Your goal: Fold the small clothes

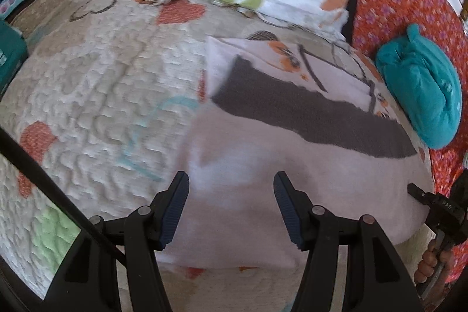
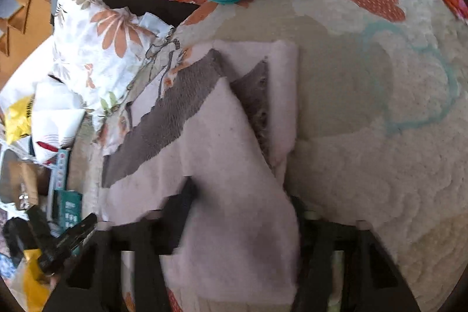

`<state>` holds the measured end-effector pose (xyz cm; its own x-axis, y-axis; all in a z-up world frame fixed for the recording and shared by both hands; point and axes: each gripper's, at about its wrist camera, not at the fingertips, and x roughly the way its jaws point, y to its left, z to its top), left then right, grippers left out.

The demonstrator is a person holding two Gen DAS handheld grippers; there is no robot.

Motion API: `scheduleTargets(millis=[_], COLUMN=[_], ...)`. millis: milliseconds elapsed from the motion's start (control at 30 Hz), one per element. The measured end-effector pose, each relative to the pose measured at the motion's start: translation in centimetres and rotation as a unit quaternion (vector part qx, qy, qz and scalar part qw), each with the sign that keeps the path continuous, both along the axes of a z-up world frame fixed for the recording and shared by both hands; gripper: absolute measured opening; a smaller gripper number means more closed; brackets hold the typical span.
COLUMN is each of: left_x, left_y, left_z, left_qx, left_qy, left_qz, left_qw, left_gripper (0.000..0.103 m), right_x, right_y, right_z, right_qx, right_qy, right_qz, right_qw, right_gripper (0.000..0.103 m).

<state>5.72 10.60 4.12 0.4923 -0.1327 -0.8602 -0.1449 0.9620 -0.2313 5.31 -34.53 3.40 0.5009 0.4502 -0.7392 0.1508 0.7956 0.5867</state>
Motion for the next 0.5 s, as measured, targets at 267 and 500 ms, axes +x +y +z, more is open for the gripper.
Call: scheduleTargets(millis=[267, 500], left_x=[-1.1, -3.3], left_y=[8.6, 15.5], left_z=[1.6, 3.6], left_qx=[-0.029, -0.088], left_qy=[-0.008, -0.034], left_qz=[0.081, 0.151], left_qw=[0.9963, 0.984], left_gripper=[0.06, 0.063], right_x=[-0.9, 3.2], right_y=[8.8, 24.8], right_z=[7.6, 8.1], right_qx=[-0.165, -0.237], right_qy=[-0.072, -0.077], right_qz=[0.033, 0.14], right_qw=[0.983, 0.958], right_gripper=[0.023, 0.023])
